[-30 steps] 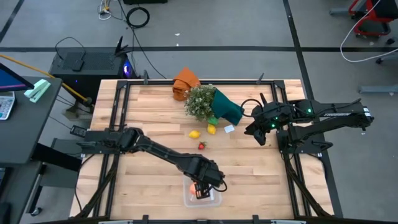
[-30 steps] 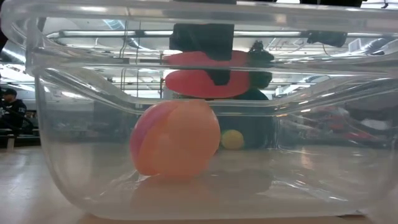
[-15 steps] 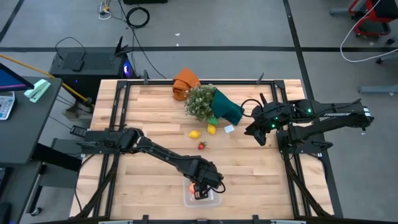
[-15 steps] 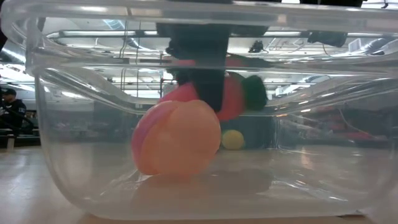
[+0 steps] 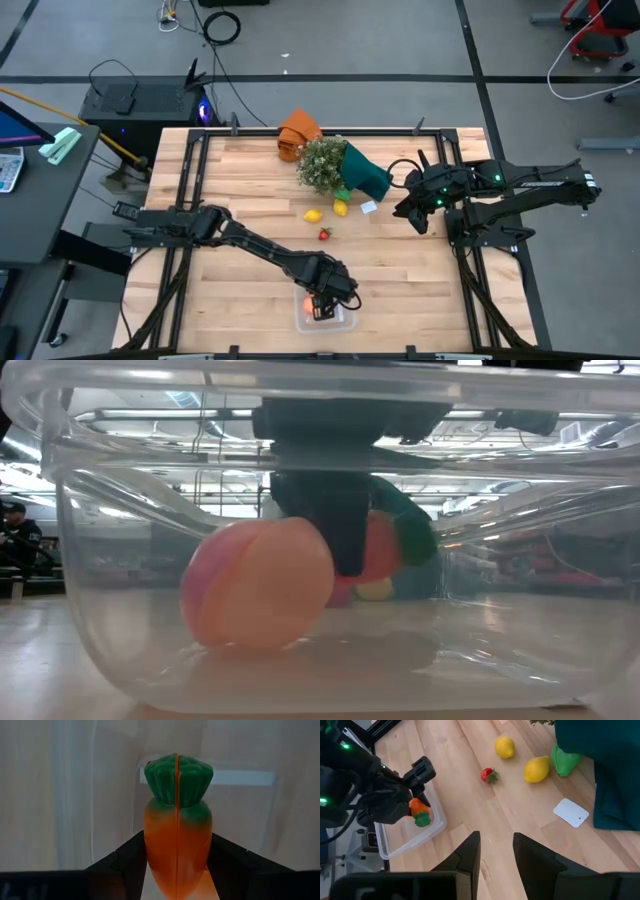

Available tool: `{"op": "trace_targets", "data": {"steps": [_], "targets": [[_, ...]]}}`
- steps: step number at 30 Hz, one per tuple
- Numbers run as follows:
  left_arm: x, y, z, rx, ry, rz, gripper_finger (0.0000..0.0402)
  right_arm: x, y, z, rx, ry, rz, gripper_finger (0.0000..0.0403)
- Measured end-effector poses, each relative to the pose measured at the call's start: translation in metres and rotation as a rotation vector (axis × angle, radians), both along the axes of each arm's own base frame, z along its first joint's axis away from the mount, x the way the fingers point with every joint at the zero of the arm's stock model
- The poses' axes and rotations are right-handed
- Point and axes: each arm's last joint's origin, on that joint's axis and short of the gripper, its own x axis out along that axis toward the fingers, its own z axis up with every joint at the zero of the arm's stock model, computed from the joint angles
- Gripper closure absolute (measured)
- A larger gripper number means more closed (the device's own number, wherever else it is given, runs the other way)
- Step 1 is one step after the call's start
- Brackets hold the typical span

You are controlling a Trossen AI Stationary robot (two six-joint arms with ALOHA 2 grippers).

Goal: Pick and placing Produce into tupperware
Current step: Put the carrot into the transparent container

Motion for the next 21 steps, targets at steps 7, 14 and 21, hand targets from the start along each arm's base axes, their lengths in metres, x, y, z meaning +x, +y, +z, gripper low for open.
{"op": "trace_targets", "data": {"steps": [7, 14, 21], "targets": [[0.0007, 0.0001, -0.0003, -0.001, -0.004, 0.000, 0.0216, 0.0000, 0.0000, 0.0000, 0.001, 0.000, -0.001, 0.0318], [0.0026, -0.0003, 0.0002, -0.009, -0.022, 0.001, 0.0191, 0.0000, 0.0000, 0.0000, 0.002, 0.000, -0.002, 0.0318], [0.0027, -0.0003, 0.0002, -0.010, -0.024, 0.001, 0.0181, 0.0000, -0.0001, 0.0000, 0.002, 0.000, -0.002, 0.0318]]}}
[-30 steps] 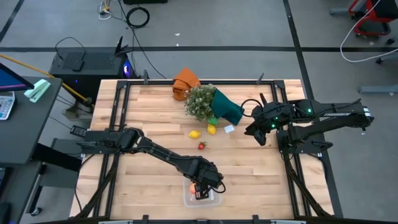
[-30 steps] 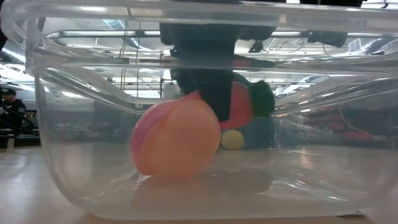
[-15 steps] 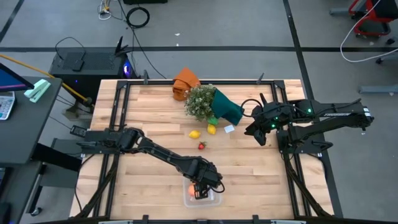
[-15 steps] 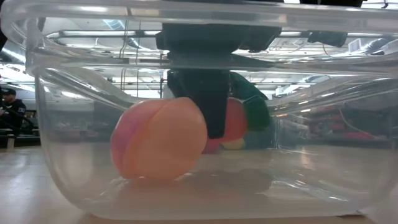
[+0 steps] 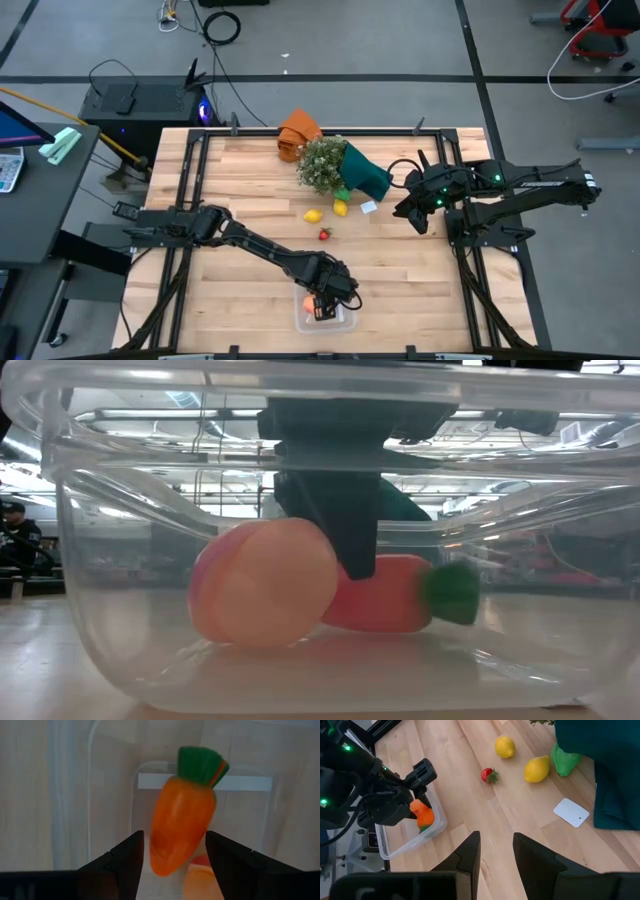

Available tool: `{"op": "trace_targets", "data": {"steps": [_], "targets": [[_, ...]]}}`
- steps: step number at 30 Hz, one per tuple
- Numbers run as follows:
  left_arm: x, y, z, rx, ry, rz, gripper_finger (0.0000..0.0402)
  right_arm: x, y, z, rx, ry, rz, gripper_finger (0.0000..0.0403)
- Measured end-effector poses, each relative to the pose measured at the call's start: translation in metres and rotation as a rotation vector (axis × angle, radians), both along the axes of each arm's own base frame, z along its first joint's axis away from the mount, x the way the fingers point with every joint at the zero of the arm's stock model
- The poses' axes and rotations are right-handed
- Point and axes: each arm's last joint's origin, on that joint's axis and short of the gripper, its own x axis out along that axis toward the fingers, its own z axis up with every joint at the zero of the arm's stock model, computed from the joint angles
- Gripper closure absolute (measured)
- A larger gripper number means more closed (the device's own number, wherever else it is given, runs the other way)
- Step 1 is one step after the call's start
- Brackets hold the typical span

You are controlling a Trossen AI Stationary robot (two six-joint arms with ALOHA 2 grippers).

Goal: Pick and placing Produce into tupperware
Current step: Put the carrot into the transparent container, then put the left lemon into the transparent container

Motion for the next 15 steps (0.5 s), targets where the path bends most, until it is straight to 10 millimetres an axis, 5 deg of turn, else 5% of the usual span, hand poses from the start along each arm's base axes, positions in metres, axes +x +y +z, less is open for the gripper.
{"op": "trace_targets", "data": {"steps": [6, 15], "targets": [[0.001, 0.001, 0.007, 0.030, -0.020, 0.012, 0.0198, 0.000, 0.000, 0.000, -0.003, 0.000, 0.003, 0.0318], [-0.007, 0.020, 0.066, 0.081, -0.091, 0.052, 0.0216, 0.000, 0.000, 0.000, -0.003, -0.001, 0.003, 0.0318]]}}
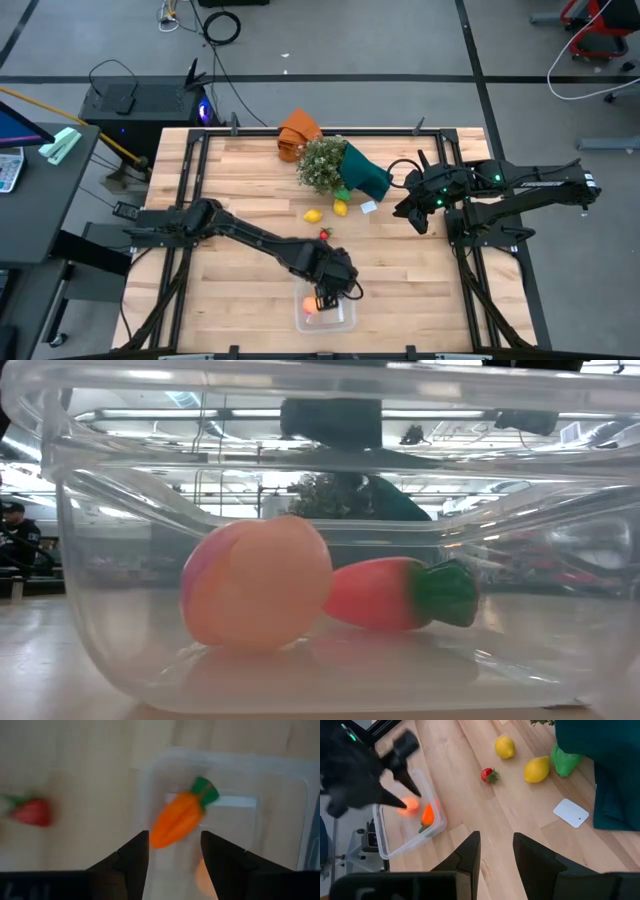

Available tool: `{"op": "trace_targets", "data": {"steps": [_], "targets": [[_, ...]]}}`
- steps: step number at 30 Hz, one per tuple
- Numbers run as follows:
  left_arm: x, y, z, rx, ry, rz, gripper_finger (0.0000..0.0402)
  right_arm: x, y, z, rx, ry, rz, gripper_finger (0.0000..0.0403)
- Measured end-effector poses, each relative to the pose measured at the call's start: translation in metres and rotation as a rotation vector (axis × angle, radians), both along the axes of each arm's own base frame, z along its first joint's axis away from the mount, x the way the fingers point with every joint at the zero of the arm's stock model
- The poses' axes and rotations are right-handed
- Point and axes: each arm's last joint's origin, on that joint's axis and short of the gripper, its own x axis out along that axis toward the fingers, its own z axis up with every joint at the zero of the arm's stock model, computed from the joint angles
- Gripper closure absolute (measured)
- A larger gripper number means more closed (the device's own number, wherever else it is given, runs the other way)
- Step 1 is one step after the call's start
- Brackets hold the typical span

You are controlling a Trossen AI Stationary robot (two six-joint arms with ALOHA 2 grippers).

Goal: Pick and placing Produce into tupperware
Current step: Put the left lemon into the transparent container

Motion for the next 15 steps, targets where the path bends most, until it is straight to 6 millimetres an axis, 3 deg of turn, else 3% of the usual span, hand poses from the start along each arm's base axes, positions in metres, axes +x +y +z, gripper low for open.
{"op": "trace_targets", "data": {"steps": [9, 15], "targets": [[-0.025, 0.033, 0.058, 0.101, -0.073, 0.152, 0.0217, -0.001, 0.000, 0.001, -0.005, -0.007, 0.005, 0.0318], [-0.050, 0.046, 0.073, 0.189, 0.022, 0.202, 0.0226, -0.002, 0.000, 0.001, -0.007, -0.009, 0.007, 0.0318]]}}
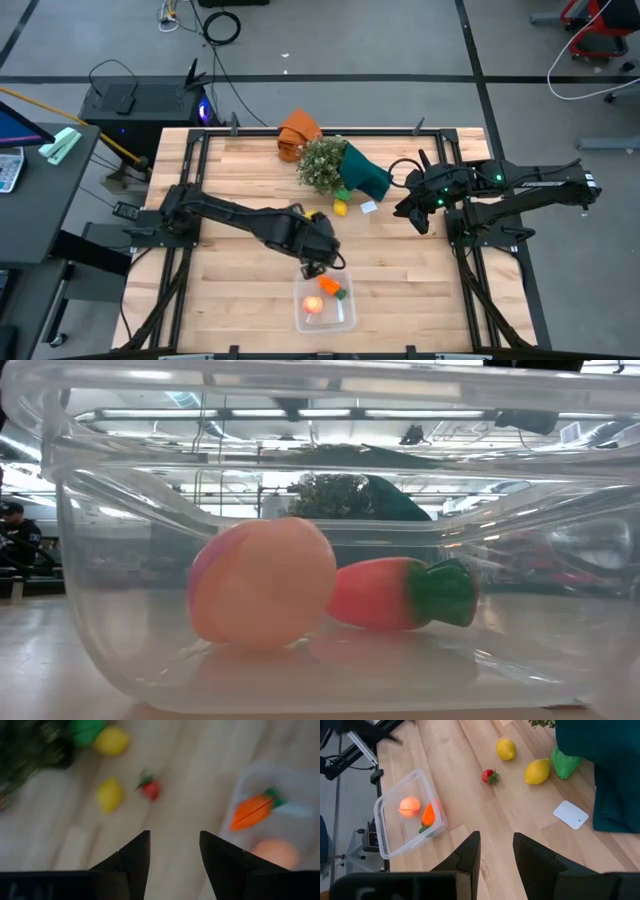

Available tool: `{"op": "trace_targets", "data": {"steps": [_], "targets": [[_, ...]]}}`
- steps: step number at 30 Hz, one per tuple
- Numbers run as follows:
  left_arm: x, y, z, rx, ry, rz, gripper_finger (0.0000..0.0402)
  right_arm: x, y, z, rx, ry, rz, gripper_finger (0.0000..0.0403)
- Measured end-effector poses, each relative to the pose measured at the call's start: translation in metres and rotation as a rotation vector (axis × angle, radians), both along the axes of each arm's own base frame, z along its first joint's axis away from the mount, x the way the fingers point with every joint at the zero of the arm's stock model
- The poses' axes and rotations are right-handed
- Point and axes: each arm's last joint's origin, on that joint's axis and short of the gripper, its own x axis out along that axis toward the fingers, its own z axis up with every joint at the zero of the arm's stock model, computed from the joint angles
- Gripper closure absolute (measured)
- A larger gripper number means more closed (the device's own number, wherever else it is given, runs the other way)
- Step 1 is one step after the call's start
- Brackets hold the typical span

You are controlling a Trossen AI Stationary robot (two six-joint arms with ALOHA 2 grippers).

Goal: Pick and placing Produce into tupperware
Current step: Put the left lemon into the transparent container

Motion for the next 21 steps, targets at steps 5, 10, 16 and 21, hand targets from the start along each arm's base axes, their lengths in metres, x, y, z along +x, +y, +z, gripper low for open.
{"op": "trace_targets", "data": {"steps": [5, 10, 16, 21], "targets": [[-0.022, 0.007, 0.006, 0.062, 0.140, 0.043, 0.0230, 0.000, 0.000, 0.000, 0.002, 0.001, -0.007, 0.0318], [-0.042, 0.010, 0.011, 0.060, 0.167, 0.050, 0.0230, 0.000, -0.001, 0.000, -0.026, 0.000, -0.046, 0.0318], [-0.084, 0.026, 0.012, -0.004, 0.039, 0.136, 0.0230, 0.000, -0.003, 0.000, -0.069, -0.002, -0.090, 0.0318], [-0.100, 0.041, -0.006, -0.096, -0.245, 0.117, 0.0230, 0.001, -0.004, 0.001, -0.080, -0.012, -0.114, 0.0318]]}}
